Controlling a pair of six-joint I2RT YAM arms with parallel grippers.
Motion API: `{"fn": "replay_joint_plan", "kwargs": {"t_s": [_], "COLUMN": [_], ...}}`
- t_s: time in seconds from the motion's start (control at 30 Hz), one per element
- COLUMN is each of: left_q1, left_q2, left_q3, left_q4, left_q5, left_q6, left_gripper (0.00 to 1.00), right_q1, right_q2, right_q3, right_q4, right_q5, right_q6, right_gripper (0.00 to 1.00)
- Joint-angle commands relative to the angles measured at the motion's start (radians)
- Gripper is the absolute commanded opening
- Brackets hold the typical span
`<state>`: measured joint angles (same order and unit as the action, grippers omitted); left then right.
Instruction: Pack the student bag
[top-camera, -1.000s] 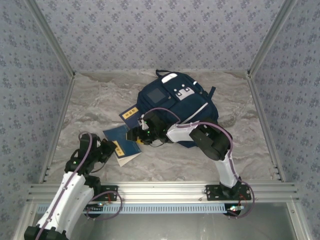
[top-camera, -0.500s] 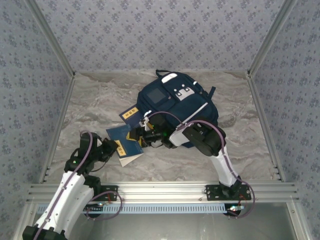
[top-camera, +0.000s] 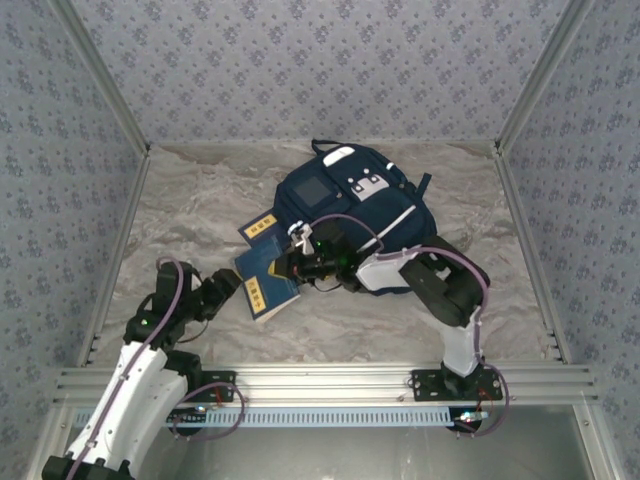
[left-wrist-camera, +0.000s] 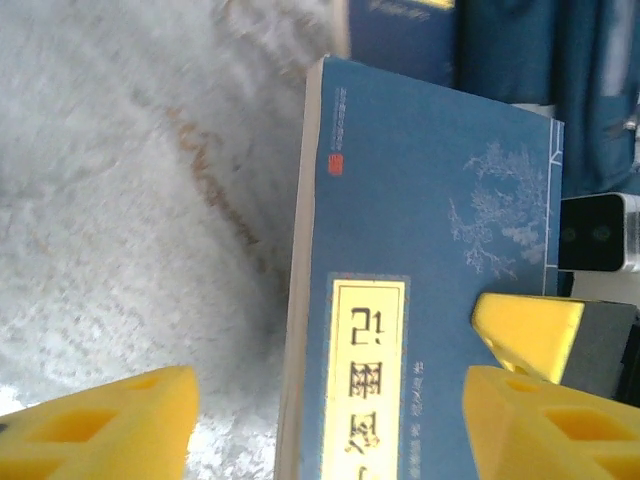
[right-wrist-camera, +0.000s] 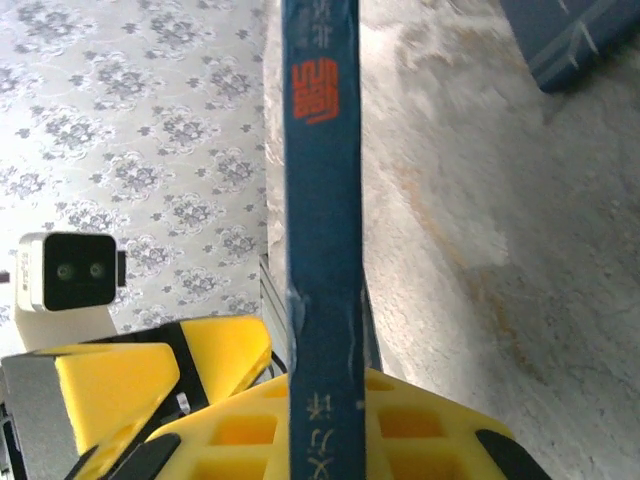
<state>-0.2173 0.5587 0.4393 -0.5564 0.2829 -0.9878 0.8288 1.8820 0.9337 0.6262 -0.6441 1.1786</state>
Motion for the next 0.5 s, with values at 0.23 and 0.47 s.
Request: {"fn": "replay_joint_plan", "kwargs": {"t_s": [0.23, 0.47], "left_q1": [-0.004, -0.013], "left_q2": [0.145, 0.177], "left_q3": [0.201, 0.223], "left_q4": [0.138, 0.336], "left_q5": [0.205, 0.358], "left_q6": [0.149, 0.085], "left_gripper": [0.88, 0.81], "right_q1": [-0.028, -0.028], "right_q2": [-0.225, -0.376], "right_q3": [-0.051, -0.095], "right_q4": [0.04, 0.089], "right_q5": [-0.109, -0.134], "right_q6": [-0.072, -0.041], "right_gripper": [0.0, 0.0]}}
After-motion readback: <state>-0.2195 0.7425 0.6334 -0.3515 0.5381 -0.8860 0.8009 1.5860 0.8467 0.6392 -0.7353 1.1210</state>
